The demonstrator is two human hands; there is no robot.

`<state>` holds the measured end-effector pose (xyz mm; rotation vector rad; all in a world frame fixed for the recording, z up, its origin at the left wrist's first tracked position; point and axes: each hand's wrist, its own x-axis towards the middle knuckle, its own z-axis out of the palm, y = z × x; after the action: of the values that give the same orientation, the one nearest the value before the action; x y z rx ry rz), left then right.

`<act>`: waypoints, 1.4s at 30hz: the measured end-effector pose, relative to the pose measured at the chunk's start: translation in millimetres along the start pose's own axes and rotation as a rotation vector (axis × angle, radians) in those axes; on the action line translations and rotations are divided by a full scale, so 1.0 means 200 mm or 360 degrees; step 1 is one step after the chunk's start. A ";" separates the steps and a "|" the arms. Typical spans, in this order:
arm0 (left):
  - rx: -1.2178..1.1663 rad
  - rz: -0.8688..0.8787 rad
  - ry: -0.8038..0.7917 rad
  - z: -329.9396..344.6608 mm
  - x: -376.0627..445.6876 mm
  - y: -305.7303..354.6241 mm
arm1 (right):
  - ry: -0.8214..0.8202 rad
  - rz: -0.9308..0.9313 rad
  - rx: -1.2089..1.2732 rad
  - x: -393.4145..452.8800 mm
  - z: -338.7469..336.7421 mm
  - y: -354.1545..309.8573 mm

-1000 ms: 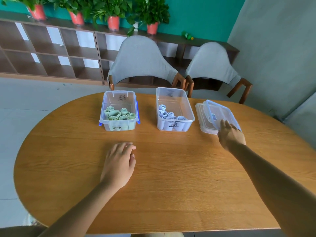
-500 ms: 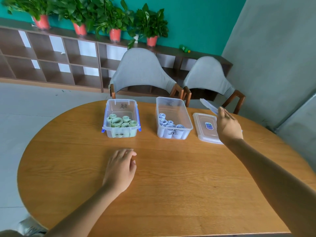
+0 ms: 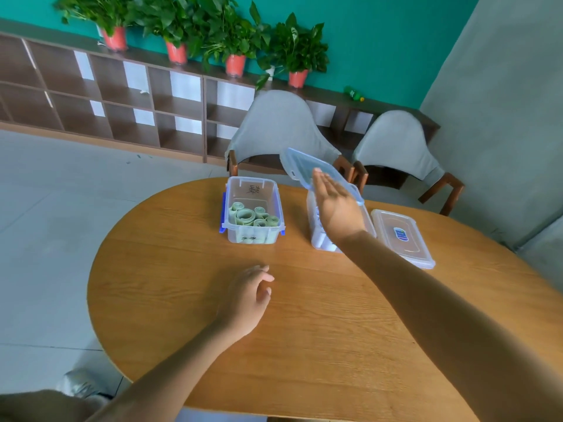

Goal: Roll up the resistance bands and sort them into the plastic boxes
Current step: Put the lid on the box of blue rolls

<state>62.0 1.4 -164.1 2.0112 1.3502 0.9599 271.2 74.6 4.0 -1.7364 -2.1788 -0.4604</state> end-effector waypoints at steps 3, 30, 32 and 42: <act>-0.0075 -0.0026 -0.0118 -0.05 -0.01 -0.02 | -0.0049 -0.0026 -0.0007 0.07 0.06 -0.15; -0.0067 0.0069 -0.0180 -0.08 0.39 0.37 | -0.0330 0.0311 0.0264 -0.22 0.25 0.38; -0.0117 0.0085 -0.0143 -0.06 0.47 0.41 | -0.0209 0.0477 0.0346 -0.25 0.24 0.44; -0.0151 -0.0409 -0.0037 0.04 0.87 0.57 | -0.0324 0.1588 0.1110 -0.30 0.25 0.67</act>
<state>174.4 121.7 -37.5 1.7237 1.4785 0.8627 411.7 71.6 -59.5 -2.1323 -1.0590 0.6531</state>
